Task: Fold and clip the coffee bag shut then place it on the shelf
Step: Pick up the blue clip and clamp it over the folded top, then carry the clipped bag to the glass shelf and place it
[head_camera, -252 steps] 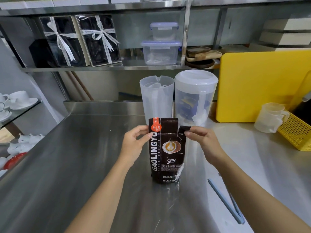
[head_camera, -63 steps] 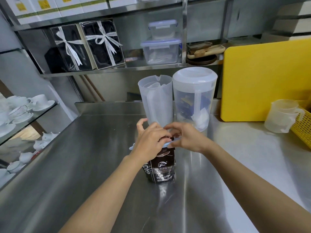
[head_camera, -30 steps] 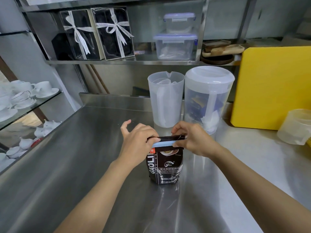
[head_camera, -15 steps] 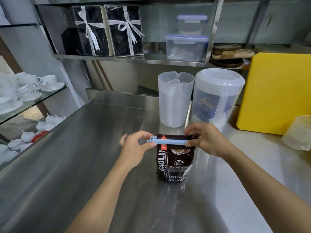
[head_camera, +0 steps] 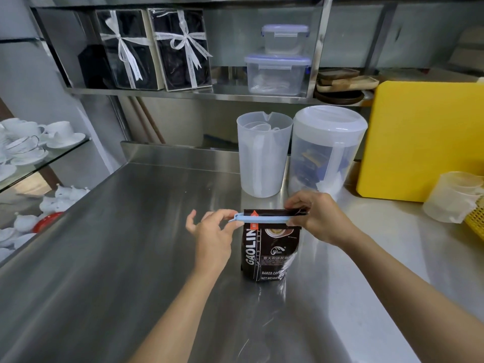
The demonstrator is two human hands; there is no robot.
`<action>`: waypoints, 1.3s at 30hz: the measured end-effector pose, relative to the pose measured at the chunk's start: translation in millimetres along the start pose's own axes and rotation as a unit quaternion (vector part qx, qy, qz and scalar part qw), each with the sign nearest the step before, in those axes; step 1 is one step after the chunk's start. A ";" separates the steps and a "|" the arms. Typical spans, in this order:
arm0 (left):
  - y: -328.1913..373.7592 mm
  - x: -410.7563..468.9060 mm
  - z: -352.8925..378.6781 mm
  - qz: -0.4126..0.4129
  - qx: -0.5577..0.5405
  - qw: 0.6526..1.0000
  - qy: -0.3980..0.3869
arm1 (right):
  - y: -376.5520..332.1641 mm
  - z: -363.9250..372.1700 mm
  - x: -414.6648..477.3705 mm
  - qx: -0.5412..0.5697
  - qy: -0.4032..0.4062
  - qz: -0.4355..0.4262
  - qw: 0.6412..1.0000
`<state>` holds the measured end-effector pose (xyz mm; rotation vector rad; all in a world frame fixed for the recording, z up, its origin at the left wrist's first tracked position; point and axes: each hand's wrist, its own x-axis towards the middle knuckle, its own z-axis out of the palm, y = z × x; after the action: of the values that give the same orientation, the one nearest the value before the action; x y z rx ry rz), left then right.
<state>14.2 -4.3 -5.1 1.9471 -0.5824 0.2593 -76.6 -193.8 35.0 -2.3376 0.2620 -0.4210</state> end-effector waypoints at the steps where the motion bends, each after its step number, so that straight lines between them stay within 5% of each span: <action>1: 1.1 -0.2 1.5 0.002 0.017 1.000 0.004 | 1.2 1.1 0.3 0.001 0.007 -0.001 1.000; 5: 4.6 8.3 6.0 -0.006 0.043 0.999 -0.027 | 2.9 5.8 1.0 0.013 0.025 -0.013 1.000; 10: -1.2 18.7 4.5 -0.077 -0.127 0.982 -0.120 | 12.3 9.8 -4.3 0.111 0.049 0.018 0.992; 17: -14.1 2.9 20.9 -0.156 -0.233 0.955 -0.093 | 40.5 29.0 -24.9 0.285 0.069 0.142 0.945; 27: -39.7 -31.2 34.7 -0.188 -0.162 0.953 -0.171 | 61.0 66.1 -59.1 0.313 0.008 0.166 0.935; 32: -46.5 -44.3 48.2 -0.204 -0.241 0.933 -0.170 | 67.1 79.5 -61.4 0.289 -0.072 0.150 0.943; 39: -48.7 -48.5 56.3 -0.231 -0.254 0.928 -0.145 | 63.8 97.0 -56.9 0.187 0.003 0.108 0.976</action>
<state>-7.1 -24.4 -89.0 1.5581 -0.3164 -0.4473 -97.2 -160.1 -88.1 -1.9173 0.3988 -0.3367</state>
